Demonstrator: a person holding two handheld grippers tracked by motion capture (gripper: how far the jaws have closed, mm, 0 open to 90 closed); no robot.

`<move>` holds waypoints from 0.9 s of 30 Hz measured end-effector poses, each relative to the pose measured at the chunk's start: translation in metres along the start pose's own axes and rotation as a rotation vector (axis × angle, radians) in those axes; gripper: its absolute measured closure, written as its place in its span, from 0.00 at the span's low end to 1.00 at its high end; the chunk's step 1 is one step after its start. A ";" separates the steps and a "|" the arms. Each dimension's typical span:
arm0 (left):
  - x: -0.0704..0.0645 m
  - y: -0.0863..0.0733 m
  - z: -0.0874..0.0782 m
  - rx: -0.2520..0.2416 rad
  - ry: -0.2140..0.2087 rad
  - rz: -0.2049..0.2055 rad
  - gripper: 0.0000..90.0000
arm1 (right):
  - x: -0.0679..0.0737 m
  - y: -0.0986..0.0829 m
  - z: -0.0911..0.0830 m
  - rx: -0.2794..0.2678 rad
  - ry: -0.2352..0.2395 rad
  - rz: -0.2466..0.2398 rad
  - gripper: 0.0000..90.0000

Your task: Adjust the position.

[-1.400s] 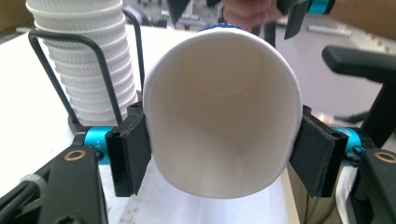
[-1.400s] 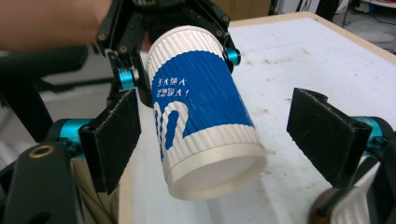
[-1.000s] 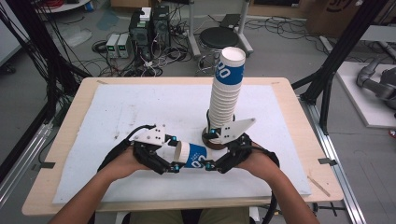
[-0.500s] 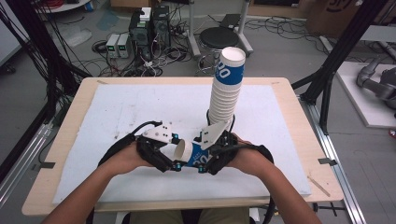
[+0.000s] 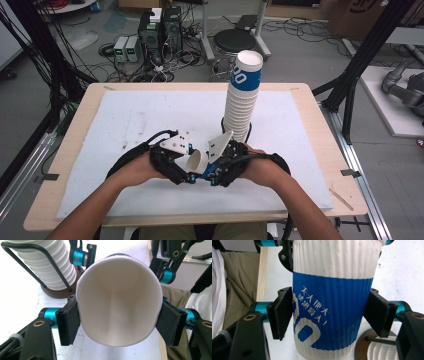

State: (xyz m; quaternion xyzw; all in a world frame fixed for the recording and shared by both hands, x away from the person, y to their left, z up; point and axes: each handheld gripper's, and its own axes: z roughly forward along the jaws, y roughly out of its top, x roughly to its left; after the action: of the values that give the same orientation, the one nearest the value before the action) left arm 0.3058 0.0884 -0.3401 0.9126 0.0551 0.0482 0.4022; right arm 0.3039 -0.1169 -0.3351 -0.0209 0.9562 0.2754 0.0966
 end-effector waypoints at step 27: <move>0.002 -0.008 -0.017 -0.236 0.050 -0.063 0.22 | 0.003 -0.029 -0.006 -0.087 -0.058 0.077 0.31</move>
State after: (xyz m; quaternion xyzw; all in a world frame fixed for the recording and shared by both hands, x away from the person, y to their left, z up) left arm 0.3046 0.1067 -0.3347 0.8551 0.0878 0.0645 0.5068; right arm 0.3026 -0.1447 -0.3462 0.0196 0.9402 0.3207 0.1127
